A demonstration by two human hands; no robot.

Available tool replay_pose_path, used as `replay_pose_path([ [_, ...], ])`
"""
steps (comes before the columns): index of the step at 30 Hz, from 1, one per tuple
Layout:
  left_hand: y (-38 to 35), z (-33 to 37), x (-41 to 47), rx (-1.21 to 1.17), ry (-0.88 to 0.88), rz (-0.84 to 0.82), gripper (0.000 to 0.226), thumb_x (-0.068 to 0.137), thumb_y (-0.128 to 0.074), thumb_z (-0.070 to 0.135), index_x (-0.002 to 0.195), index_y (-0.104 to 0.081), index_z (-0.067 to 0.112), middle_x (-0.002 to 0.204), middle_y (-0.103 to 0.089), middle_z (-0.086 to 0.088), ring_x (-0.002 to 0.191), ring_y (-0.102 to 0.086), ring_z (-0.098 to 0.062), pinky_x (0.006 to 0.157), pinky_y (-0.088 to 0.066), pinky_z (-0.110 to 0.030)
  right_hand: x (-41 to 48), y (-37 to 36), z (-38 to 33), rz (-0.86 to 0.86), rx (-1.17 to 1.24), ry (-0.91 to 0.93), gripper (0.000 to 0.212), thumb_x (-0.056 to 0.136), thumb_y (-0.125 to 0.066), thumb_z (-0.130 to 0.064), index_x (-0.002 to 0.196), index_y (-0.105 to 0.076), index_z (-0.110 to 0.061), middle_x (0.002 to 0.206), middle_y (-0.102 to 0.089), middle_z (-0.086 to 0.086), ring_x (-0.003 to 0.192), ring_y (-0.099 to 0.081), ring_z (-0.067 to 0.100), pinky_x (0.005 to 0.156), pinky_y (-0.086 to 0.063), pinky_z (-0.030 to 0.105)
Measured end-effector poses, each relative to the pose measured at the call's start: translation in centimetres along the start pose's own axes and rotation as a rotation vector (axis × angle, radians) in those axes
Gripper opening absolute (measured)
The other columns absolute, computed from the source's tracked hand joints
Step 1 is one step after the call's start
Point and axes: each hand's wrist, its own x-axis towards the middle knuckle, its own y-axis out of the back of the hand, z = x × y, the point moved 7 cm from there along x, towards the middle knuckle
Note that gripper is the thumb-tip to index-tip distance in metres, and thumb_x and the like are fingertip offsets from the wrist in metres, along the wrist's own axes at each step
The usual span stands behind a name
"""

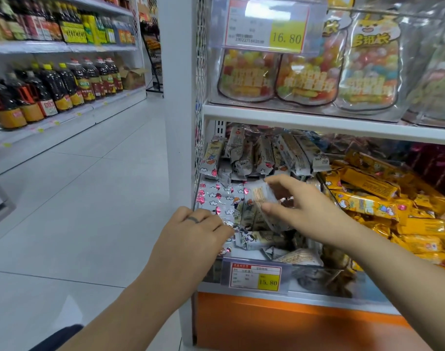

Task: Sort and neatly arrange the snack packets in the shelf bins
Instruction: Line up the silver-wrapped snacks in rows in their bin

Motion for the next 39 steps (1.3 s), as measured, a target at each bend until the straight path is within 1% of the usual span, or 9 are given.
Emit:
replay_pose_path([
  [5, 0.0, -0.1, 0.0, -0.006, 0.017, -0.003, 0.051, 0.037, -0.087, 0.006, 0.084, -0.073, 0.022, 0.073, -0.069, 0.004, 0.073, -0.066, -0.020, 0.068, -0.028, -0.032, -0.9, 0.0, 0.0, -0.131, -0.010, -0.074, 0.040, 0.096, -0.038, -0.044, 0.134, -0.029, -0.036, 0.096, -0.049, -0.015, 0.075, -0.045, -0.007, 0.065, -0.034, 0.012],
  [8, 0.2, -0.1, 0.1, -0.019, 0.013, 0.015, 0.053, 0.036, -0.085, 0.005, 0.085, -0.073, 0.022, 0.073, -0.068, 0.004, 0.072, -0.066, -0.020, 0.067, -0.027, -0.031, -1.0, -0.1, 0.0, -0.211, 0.067, -0.098, 0.034, 0.097, -0.034, -0.043, 0.129, -0.039, -0.032, 0.098, -0.054, -0.017, 0.084, -0.053, 0.000, 0.068, -0.038, 0.013],
  [11, 0.3, -0.2, 0.0, -0.024, 0.008, 0.017, 0.053, 0.038, -0.084, 0.004, 0.086, -0.073, 0.022, 0.073, -0.068, 0.004, 0.072, -0.066, -0.020, 0.066, -0.028, -0.031, -1.3, -0.8, 0.4, -0.266, 0.527, -0.297, 0.013, 0.098, -0.039, -0.033, 0.102, -0.052, -0.031, 0.092, -0.062, 0.005, 0.072, -0.062, 0.019, 0.064, -0.050, 0.021],
  [14, 0.2, -0.2, 0.0, -0.019, 0.010, 0.015, 0.054, 0.038, -0.085, 0.004, 0.087, -0.073, 0.022, 0.074, -0.069, 0.004, 0.072, -0.066, -0.020, 0.066, -0.027, -0.031, -2.1, -1.5, 0.3, -0.361, 0.795, -0.439, 0.018, 0.097, -0.044, -0.019, 0.107, -0.053, -0.030, 0.089, -0.063, 0.006, 0.065, -0.060, 0.020, 0.058, -0.053, 0.028],
  [18, 0.1, -0.3, -0.1, -0.020, 0.011, 0.008, 0.054, 0.039, -0.085, 0.004, 0.088, -0.073, 0.022, 0.074, -0.069, 0.004, 0.072, -0.065, -0.021, 0.065, -0.027, -0.032, -2.1, 0.1, 0.4, -0.299, 0.122, -0.149, 0.049, 0.088, -0.061, -0.020, 0.129, -0.043, -0.039, 0.110, -0.057, -0.015, 0.080, -0.059, -0.005, 0.067, -0.048, 0.013],
  [24, 0.0, -0.3, 0.0, -0.020, 0.017, -0.001, 0.057, 0.036, -0.087, 0.005, 0.089, -0.072, 0.023, 0.075, -0.069, 0.004, 0.072, -0.066, -0.021, 0.065, -0.028, -0.032, -3.7, 2.0, -1.9, 0.044, -0.281, 0.196, 0.045, 0.072, -0.074, -0.008, 0.097, -0.049, -0.037, 0.098, -0.050, -0.027, 0.094, -0.049, -0.008, 0.075, -0.037, 0.008],
  [28, 0.0, -0.3, 0.0, -0.011, 0.023, -0.004, 0.058, 0.036, -0.089, 0.006, 0.088, -0.072, 0.022, 0.076, -0.070, 0.003, 0.072, -0.066, -0.021, 0.066, -0.028, -0.032, -4.9, 1.9, -1.0, 0.024, -0.308, 0.254, 0.052, 0.071, -0.080, -0.017, 0.102, -0.044, -0.038, 0.101, -0.051, -0.020, 0.091, -0.054, 0.002, 0.071, -0.040, 0.012],
  [33, -0.1, -0.3, 0.1, -0.001, 0.027, -0.006, 0.056, 0.036, -0.090, 0.007, 0.087, -0.072, 0.022, 0.076, -0.070, 0.003, 0.072, -0.066, -0.021, 0.066, -0.027, -0.033, -5.7, 2.1, -1.3, 0.018, -0.205, 0.249, 0.046, 0.076, -0.051, -0.069, 0.106, -0.045, -0.035, 0.093, -0.047, -0.033, 0.088, -0.047, -0.010, 0.074, -0.038, 0.008],
  [39, -0.2, -0.4, -0.1, -0.005, 0.023, 0.004, 0.057, 0.036, -0.090, 0.007, 0.088, -0.072, 0.024, 0.074, -0.069, 0.005, 0.071, -0.066, -0.020, 0.067, -0.027, -0.032, -6.1, 1.0, -0.9, 0.056, -0.255, 0.229, 0.049, 0.093, -0.042, -0.048, 0.138, -0.033, -0.032, 0.106, -0.038, -0.024, 0.101, -0.037, -0.009, 0.085, -0.032, 0.012],
])
